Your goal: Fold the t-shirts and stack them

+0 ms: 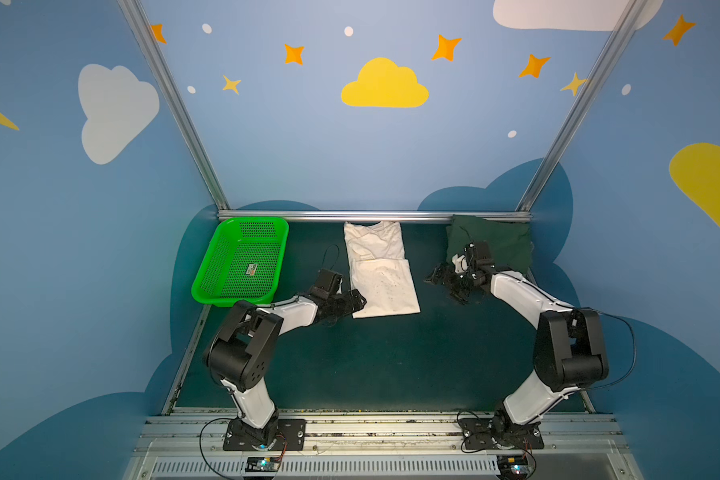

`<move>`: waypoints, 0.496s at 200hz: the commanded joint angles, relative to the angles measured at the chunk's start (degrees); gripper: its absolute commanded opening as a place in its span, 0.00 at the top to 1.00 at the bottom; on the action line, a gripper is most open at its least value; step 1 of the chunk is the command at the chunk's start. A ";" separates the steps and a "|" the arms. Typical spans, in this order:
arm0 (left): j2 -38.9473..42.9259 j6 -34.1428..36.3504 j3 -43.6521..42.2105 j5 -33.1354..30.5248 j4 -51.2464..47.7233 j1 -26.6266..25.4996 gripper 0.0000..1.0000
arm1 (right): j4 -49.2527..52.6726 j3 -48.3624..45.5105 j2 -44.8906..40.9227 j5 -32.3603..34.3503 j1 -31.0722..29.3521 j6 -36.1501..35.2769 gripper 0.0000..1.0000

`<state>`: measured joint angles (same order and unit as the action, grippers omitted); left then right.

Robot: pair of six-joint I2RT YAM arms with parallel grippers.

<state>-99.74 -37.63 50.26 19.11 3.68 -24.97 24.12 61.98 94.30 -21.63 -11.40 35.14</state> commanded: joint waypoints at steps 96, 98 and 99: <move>8.45 -6.65 -7.61 -1.51 -1.41 -5.06 0.04 | -5.16 -12.73 -6.95 -5.01 -1.65 -1.38 0.03; 8.78 -6.60 -7.63 -1.73 -1.51 -5.10 0.04 | -5.21 -12.79 -6.88 -5.01 -1.69 -1.38 0.03; 8.96 -6.59 -7.67 -1.85 -1.59 -5.09 0.03 | -5.22 -12.86 -6.82 -5.00 -1.69 -1.38 0.03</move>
<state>-93.71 -43.22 43.72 20.05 5.74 -29.41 20.14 50.17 86.78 -25.10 -12.67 35.35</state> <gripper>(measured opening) 0.944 0.969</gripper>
